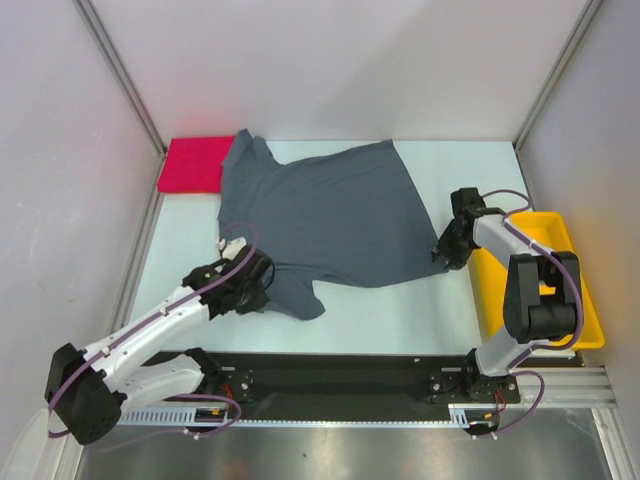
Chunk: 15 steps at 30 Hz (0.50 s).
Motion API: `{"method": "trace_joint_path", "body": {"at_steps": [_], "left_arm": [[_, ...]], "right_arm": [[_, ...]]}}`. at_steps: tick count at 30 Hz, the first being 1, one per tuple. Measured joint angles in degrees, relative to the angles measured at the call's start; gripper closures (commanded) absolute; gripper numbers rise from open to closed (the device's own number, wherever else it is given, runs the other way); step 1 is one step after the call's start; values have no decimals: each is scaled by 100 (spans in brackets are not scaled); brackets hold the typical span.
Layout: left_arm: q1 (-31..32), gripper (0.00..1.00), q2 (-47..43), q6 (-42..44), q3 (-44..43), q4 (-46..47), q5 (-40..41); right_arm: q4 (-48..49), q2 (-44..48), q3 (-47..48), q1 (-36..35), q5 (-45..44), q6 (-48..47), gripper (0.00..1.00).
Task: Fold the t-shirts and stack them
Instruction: Flatten the tshirt out
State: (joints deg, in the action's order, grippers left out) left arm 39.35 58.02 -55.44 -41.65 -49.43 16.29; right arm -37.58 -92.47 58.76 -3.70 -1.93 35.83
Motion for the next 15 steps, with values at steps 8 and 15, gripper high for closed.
{"method": "trace_joint_path", "body": {"at_steps": [8,15], "left_arm": [[0,100,13,516,-415,-87,186],[0,100,179,953,-673,-87,330]], "right_arm": [[179,-11,-319,-74,-417,396,61],[251,-87,-348,-144,-649,501,61]]}}
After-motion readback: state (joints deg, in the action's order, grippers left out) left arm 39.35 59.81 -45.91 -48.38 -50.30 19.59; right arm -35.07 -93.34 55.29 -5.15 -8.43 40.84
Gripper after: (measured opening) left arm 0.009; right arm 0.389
